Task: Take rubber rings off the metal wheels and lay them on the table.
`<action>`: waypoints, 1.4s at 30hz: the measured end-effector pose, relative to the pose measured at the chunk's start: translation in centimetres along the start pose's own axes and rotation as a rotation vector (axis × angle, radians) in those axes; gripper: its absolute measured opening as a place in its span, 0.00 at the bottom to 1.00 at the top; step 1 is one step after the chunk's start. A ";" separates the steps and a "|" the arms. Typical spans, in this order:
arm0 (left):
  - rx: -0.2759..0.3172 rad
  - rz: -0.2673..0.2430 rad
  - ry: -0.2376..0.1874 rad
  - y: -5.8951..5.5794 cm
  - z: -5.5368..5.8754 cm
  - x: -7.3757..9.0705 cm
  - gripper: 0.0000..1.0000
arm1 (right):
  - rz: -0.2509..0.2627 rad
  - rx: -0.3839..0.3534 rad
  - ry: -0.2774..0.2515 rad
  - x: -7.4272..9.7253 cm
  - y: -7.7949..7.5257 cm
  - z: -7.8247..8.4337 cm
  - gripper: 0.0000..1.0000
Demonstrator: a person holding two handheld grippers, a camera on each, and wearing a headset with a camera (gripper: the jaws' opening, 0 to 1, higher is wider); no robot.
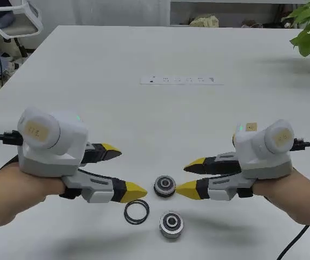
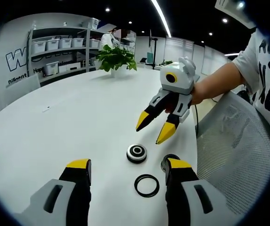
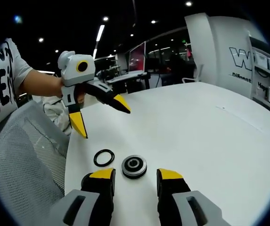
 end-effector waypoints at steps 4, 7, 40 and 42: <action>0.000 0.008 0.003 -0.1 -0.1 -0.3 0.61 | -0.007 0.000 0.006 -0.1 0.0 0.2 0.32; -0.003 0.013 0.008 -0.1 -0.1 -0.6 0.60 | -0.012 -0.002 0.010 -0.3 -0.1 0.4 0.32; -0.012 0.071 0.019 -1.0 -0.8 -3.7 0.48 | -0.038 -0.022 0.029 -1.6 0.1 1.2 0.29; -0.015 0.074 0.018 -1.1 -0.9 -3.8 0.46 | -0.040 -0.026 0.028 -1.7 0.1 1.2 0.29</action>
Point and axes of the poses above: the centre of the closed fingertips' face, and the gripper's own axes: x roughly backward along the fingers, y roughly to its left, z roughly out of its underside, the point moved 4 cm from there along x, roughly backward along the fingers, and after that the axes turned 15 degrees about y, right-handed, at the moved point
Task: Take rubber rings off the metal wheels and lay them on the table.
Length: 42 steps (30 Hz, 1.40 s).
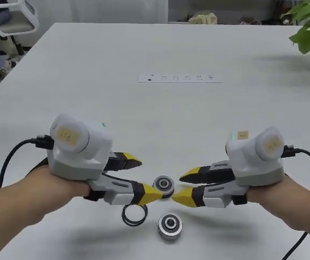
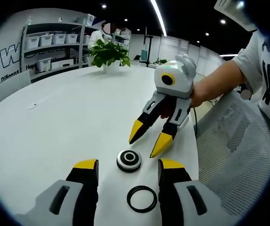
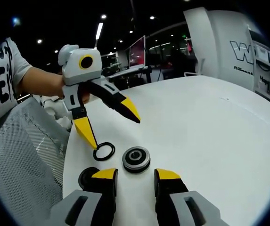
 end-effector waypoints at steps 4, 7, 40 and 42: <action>-0.003 0.009 0.004 0.0 0.0 -0.4 0.44 | -0.002 -0.004 -0.001 0.0 0.0 0.0 0.29; -0.006 0.016 0.007 0.0 0.0 -0.7 0.42 | -0.002 -0.005 -0.001 0.0 -0.1 0.1 0.29; -0.064 0.050 0.070 -0.3 -0.2 -3.0 0.21 | -0.005 -0.025 -0.002 0.0 -0.1 0.3 0.29; -0.070 0.040 0.075 -0.2 -0.2 -3.1 0.20 | -0.006 -0.025 -0.001 0.0 -0.1 0.4 0.28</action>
Point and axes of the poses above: the centre of the closed fingertips' face, and the gripper's own axes: x roughly backward along the fingers, y roughly to its left, z roughly out of its underside, the point moved 4 cm from there along x, roughly backward along the fingers, and after that the axes turned 15 degrees about y, right-handed, at the moved point
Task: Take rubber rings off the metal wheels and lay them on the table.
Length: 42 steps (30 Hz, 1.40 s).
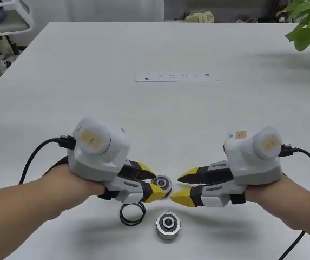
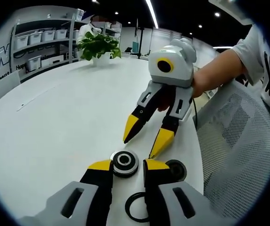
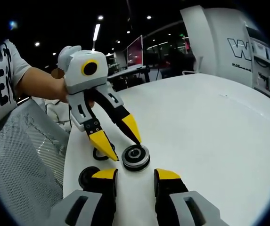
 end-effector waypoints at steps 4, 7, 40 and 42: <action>-0.006 0.001 -0.002 -0.1 0.0 -0.1 0.17 | 0.001 -0.002 0.000 0.0 0.0 0.0 0.29; -0.012 -0.002 -0.001 -0.2 -0.1 -0.2 0.14 | 0.001 -0.005 -0.001 0.0 0.0 0.1 0.29; -0.098 -0.090 0.013 0.0 -0.3 -0.4 0.08 | -0.003 0.008 0.002 -0.7 -0.1 -0.5 0.28; -0.096 -0.092 0.011 0.0 -0.3 -0.5 0.08 | -0.002 0.010 0.001 -0.7 -0.1 -0.6 0.27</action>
Point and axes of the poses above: the centre of the closed fingertips' face, and the gripper's own axes: x roughly backward along the fingers, y roughly to its left, z roughly out of its underside, the point moved 4 cm from there along x, roughly backward along the fingers, and after that the axes turned 15 degrees about y, right-handed, at the moved point
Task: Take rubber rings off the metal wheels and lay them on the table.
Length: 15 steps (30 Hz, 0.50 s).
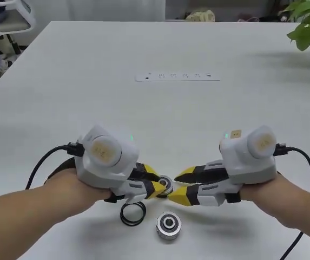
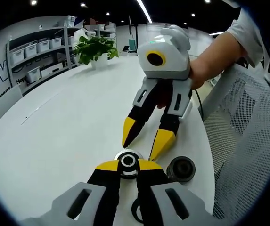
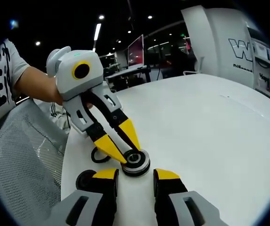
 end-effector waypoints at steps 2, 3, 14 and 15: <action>0.001 -0.001 0.000 0.0 0.0 0.0 0.08 | 0.003 0.002 0.000 -0.1 0.0 -0.1 0.27; 0.001 -0.002 -0.001 0.0 0.0 0.0 0.08 | 0.002 0.003 0.001 -0.2 -0.1 -0.1 0.27; 0.008 -0.009 -0.004 0.0 0.0 0.0 0.08 | 0.003 0.033 0.019 -0.9 0.2 -0.2 0.25; 0.007 -0.009 -0.004 0.0 0.0 0.0 0.08 | 0.004 0.034 0.019 -0.9 0.1 -0.2 0.24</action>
Point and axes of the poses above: the centre of the closed fingertips' face, and the gripper's own axes: x roughly backward along the fingers, y roughly to its left, z roughly out of its underside, the point moved 4 cm from there along x, roughly backward along the fingers, and after that the axes turned 15 degrees about y, right-handed, at the moved point
